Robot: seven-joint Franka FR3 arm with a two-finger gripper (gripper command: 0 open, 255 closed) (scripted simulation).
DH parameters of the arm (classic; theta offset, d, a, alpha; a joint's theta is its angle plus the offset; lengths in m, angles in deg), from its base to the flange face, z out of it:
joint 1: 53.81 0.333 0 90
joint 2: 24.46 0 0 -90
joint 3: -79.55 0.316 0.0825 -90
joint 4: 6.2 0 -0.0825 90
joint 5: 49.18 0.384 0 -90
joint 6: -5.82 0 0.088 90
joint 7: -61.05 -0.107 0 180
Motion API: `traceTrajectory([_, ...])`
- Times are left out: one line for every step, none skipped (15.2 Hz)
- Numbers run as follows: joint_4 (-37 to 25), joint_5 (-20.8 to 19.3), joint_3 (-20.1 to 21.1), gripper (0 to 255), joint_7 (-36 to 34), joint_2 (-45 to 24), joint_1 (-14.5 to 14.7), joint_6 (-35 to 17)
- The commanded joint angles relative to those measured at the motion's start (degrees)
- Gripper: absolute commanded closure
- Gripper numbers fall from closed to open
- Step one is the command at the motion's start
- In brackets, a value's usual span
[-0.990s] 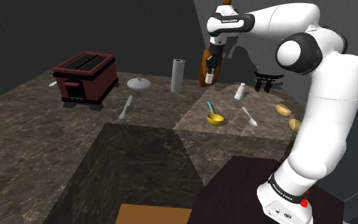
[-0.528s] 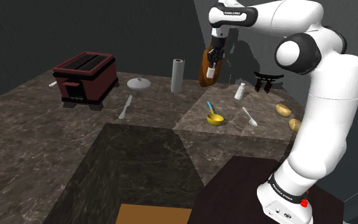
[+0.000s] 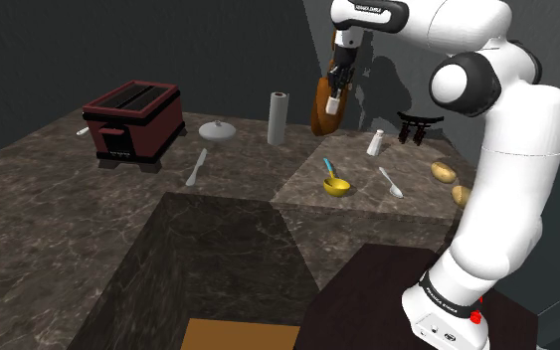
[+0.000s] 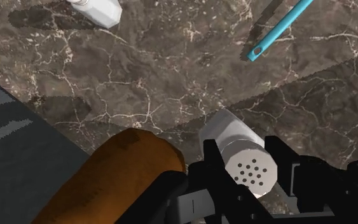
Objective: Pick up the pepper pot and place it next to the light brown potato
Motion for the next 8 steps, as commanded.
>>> traceTrajectory([5.4,-0.9,-0.4,255,0.6,4.1,0.1,-1.5])
traceTrajectory([8.9,-1.4,-0.6,255,1.0,6.6,0.1,-2.5])
traceTrajectory([12.1,-2.0,-0.9,255,1.3,9.0,0.1,-3.4])
traceTrajectory([15.1,-2.5,-1.1,255,1.7,11.3,0.0,-4.2])
traceTrajectory([18.0,-3.1,-1.3,255,2.1,13.5,-0.1,-4.8])
traceTrajectory([20.6,-3.6,-1.6,255,2.5,15.7,-0.2,-5.4])
traceTrajectory([23.2,-4.2,-1.8,255,2.9,17.8,-0.4,-6.0])
traceTrajectory([25.6,-4.8,-2.1,255,3.3,19.8,-0.6,-6.4])
